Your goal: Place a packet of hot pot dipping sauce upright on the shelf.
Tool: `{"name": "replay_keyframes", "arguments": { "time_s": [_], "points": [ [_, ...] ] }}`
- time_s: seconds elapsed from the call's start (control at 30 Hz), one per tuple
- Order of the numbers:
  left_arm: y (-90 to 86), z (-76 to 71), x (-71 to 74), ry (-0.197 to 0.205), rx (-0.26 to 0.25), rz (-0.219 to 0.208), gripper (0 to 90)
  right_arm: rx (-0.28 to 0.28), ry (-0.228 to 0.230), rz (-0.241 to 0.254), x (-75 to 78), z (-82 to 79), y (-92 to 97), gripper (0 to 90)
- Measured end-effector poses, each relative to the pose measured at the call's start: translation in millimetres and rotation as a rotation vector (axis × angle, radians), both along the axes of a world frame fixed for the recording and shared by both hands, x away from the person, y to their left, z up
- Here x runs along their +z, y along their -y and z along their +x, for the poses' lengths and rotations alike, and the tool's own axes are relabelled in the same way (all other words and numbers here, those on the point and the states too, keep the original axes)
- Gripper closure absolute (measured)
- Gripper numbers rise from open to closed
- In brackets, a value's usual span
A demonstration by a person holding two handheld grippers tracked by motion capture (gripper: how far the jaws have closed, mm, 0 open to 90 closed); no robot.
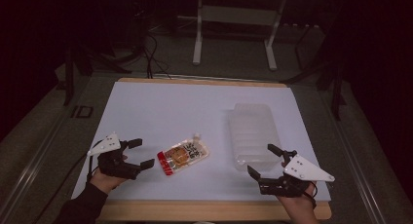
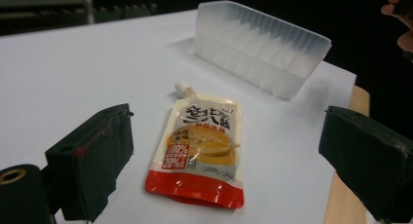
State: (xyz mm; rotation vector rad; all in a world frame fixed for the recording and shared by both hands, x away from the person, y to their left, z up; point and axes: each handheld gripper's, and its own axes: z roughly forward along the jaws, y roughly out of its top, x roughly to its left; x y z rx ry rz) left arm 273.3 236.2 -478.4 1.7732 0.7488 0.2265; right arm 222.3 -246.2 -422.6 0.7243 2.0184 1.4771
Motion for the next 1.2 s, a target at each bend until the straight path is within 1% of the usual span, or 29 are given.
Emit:
{"name": "replay_keyframes", "arguments": {
  "time_s": [0.07, 0.13, 0.2, 0.23, 0.27, 0.3, 0.4, 0.47, 0.57, 0.6, 0.7, 0.8, 0.9, 0.97, 1.03, 1.07, 1.13, 1.17, 1.2],
  "points": [
    [2.4, 6.8, -0.4, -0.016, -0.011, 0.004, 6.0, 0.003, 0.0, -0.009, -0.1, -0.2, -1.1, 10.4],
    [5.8, 14.6, 0.0, -0.022, -0.026, 0.01, 6.3, 0.006, -0.001, -0.009, -0.5, 0.4, -1.5, 10.4],
    [9.0, 20.7, 0.4, -0.021, -0.037, 0.016, 6.9, 0.0, -0.007, -0.01, -1.0, 0.9, -1.4, 10.4],
    [9.0, 20.7, 0.4, -0.021, -0.037, 0.016, 7.0, 0.002, -0.013, -0.008, -0.9, 1.1, -1.0, 10.4],
    [13.7, 30.4, 0.6, -0.025, -0.055, 0.026, 7.0, -0.004, -0.01, -0.007, -1.0, 1.4, -0.7, 10.4],
    [15.0, 33.3, 0.4, -0.028, -0.063, 0.024, 7.4, -0.001, -0.012, -0.007, -0.9, 1.7, -0.4, 10.4],
    [20.9, 43.6, 0.0, -0.025, -0.077, 0.037, 10.8, 0.004, -0.014, -0.021, -1.5, 1.5, -1.1, 10.5],
    [24.8, 50.1, -0.5, -0.025, -0.092, 0.043, 13.2, 0.006, -0.013, -0.021, -1.8, 1.3, -1.6, 10.5],
    [30.6, 59.4, -2.1, -0.038, -0.118, 0.058, 15.0, 0.01, -0.015, -0.016, -1.8, 1.9, -1.1, 10.5],
    [32.3, 62.3, -2.9, -0.039, -0.121, 0.067, 15.5, 0.012, -0.019, -0.015, -1.8, 2.0, -0.8, 10.5],
    [37.4, 70.9, -5.5, -0.04, -0.119, 0.072, 17.7, 0.013, -0.02, -0.016, -2.0, 1.9, -0.8, 10.5],
    [43.2, 79.3, -8.3, -0.048, -0.128, 0.078, 19.1, 0.018, -0.022, -0.021, -2.5, 1.7, -1.9, 10.5],
    [51.1, 86.8, -12.2, -0.053, -0.144, 0.094, 22.9, 0.02, -0.022, -0.023, -3.1, 2.5, -2.1, 10.5],
    [55.3, 90.8, -15.2, -0.058, -0.161, 0.101, 28.1, 0.024, -0.034, -0.023, -3.6, 3.1, -2.1, 10.5],
    [60.5, 96.1, -18.8, -0.066, -0.175, 0.119, 30.8, 0.026, -0.036, -0.024, -4.2, 3.8, -1.9, 10.5],
    [62.1, 97.9, -20.0, -0.068, -0.178, 0.121, 32.6, 0.028, -0.035, -0.025, -4.4, 3.9, -2.0, 10.5],
    [65.7, 102.9, -22.2, -0.073, -0.18, 0.134, 33.4, 0.03, -0.035, -0.025, -4.4, 3.9, -2.1, 10.5],
    [67.5, 105.3, -23.1, -0.069, -0.18, 0.14, 35.7, 0.031, -0.035, -0.025, -4.5, 3.9, -2.2, 10.5],
    [68.7, 107.2, -23.7, -0.074, -0.179, 0.141, 37.9, 0.034, -0.038, -0.024, -4.7, 4.1, -2.2, 10.5]
  ]
}}
